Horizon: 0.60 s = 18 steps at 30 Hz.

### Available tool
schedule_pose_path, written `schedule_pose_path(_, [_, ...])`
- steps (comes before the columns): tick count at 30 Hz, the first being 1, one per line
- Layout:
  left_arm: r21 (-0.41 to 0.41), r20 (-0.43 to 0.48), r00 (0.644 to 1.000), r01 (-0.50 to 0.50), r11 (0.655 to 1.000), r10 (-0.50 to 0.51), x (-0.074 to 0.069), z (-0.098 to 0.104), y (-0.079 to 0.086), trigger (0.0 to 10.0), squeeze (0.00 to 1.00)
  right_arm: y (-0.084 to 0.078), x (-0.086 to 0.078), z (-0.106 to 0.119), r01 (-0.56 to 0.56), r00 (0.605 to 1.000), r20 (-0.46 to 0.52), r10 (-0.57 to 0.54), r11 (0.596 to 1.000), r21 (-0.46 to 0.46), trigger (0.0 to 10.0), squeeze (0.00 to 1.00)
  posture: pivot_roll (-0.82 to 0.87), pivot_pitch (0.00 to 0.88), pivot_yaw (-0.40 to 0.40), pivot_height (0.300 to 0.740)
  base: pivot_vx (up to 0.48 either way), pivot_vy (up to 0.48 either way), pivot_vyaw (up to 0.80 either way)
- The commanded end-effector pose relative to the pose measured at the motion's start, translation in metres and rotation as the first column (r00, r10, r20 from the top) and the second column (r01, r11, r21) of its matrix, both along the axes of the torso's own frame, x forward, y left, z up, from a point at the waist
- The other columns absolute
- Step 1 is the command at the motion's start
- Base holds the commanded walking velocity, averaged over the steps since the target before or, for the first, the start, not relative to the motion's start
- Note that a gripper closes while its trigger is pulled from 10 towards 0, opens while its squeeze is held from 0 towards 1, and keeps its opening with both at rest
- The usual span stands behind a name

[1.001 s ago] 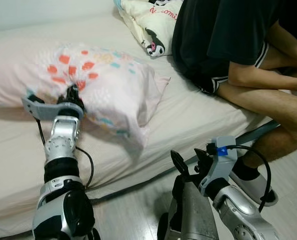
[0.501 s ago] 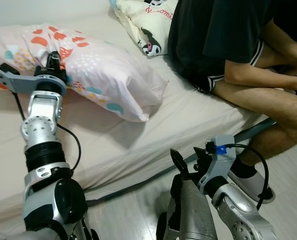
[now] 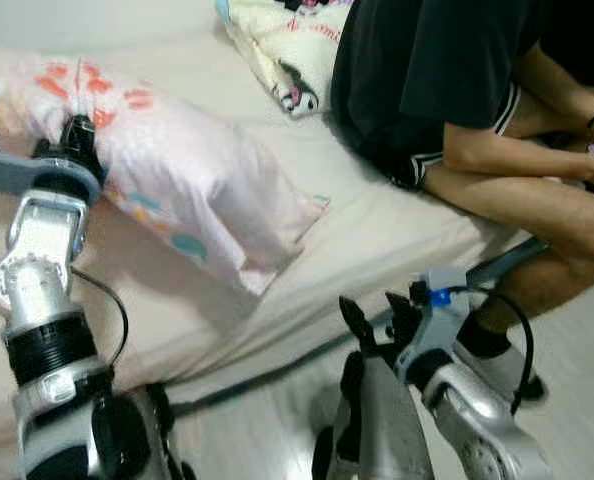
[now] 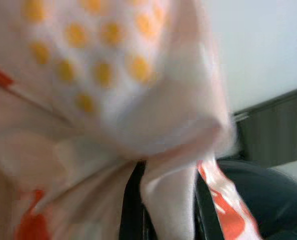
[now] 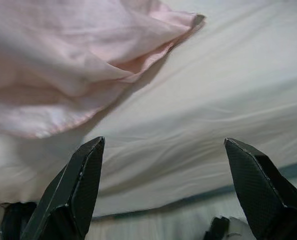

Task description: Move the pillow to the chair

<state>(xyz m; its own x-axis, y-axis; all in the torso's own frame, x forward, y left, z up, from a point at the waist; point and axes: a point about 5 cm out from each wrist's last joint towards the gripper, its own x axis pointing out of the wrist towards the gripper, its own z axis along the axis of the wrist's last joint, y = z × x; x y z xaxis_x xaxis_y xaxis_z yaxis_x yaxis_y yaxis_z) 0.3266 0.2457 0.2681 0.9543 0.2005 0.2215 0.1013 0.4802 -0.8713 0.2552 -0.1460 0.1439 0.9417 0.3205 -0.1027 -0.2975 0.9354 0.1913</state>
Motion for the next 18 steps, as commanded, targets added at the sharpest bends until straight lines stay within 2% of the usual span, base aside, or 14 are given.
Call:
schedule_pose_path(1, [0.036, -0.102, 0.993, 0.056, 0.998, -0.052, -0.017, -0.014, -0.021, 0.0, 0.0, -0.003, -0.002, -0.006, 0.012, 1.0, -0.024, -0.012, 1.0, -0.005, 10.0, 0.0, -0.07, 0.213, 0.004, 0.355, 0.0, 0.0, 0.0])
schedule_pose_path(5, [0.046, -0.147, 0.987, 0.065, 0.997, -0.057, -0.027, -0.022, -0.025, 0.0, 0.0, -0.003, -0.001, -0.007, 0.012, 1.0, -0.026, -0.012, 1.0, -0.004, 10.0, 0.0, -0.06, 0.215, 0.005, 0.355, 0.0, 0.0, 0.0])
schedule_pose_path(8, [0.043, -0.219, 0.974, 0.073, 0.996, -0.062, -0.042, -0.032, -0.032, 0.0, 0.0, -0.003, -0.001, -0.007, 0.009, 1.0, -0.028, -0.009, 1.0, -0.001, 10.0, 0.0, -0.05, 0.217, 0.001, 0.355, 0.0, 0.0, 0.0])
schedule_pose_path(9, [0.043, -0.219, 0.974, 0.073, 0.996, -0.062, -0.042, -0.032, -0.032, 0.0, 0.0, -0.003, -0.001, -0.007, 0.009, 1.0, -0.028, -0.009, 1.0, -0.001, 10.0, 0.0, -0.05, 0.217, 0.001, 0.355, 0.0, 0.0, 0.0])
schedule_pose_path(11, [0.02, -0.3, 0.949, 0.105, 0.994, -0.094, -0.047, -0.048, -0.043, 0.0, 0.0, -0.003, 0.0, -0.007, 0.007, 1.0, -0.03, -0.007, 1.0, 0.005, 10.0, 0.0, -0.04, 0.222, 0.001, 0.355, 0.0, 0.0, 0.0])
schedule_pose_path(12, [0.02, -0.3, 0.949, 0.105, 0.994, -0.094, -0.047, -0.048, -0.043, 0.0, 0.0, -0.003, 0.0, -0.007, 0.007, 1.0, -0.03, -0.007, 1.0, 0.005, 10.0, 0.0, -0.04, 0.222, 0.001, 0.355, 0.0, 0.0, 0.0])
schedule_pose_path(15, [-0.043, -0.396, 0.902, 0.168, 0.985, -0.171, -0.051, -0.07, -0.067, 0.0, 0.0, -0.002, 0.002, -0.006, 0.006, 0.999, -0.031, -0.005, 1.0, 0.008, 10.0, 0.0, -0.05, 0.223, 0.001, 0.355, 0.0, 0.0, 0.0])
schedule_pose_path(16, [-0.043, -0.396, 0.902, 0.168, 0.985, -0.171, -0.051, -0.07, -0.067, 0.0, 0.0, -0.002, 0.002, -0.006, 0.006, 0.999, -0.031, -0.005, 1.0, 0.008, 10.0, 0.0, -0.05, 0.223, 0.001, 0.355, 0.0, 0.0, 0.0])
schedule_pose_path(18, [-0.071, -0.44, 0.875, 0.189, 0.979, -0.2, -0.053, -0.081, -0.075, 0.0, 0.0, -0.001, 0.002, -0.006, 0.006, 0.999, -0.032, -0.005, 1.0, 0.008, 10.0, 0.0, -0.05, 0.224, 0.003, 0.355, 0.0, 0.0, 0.0])
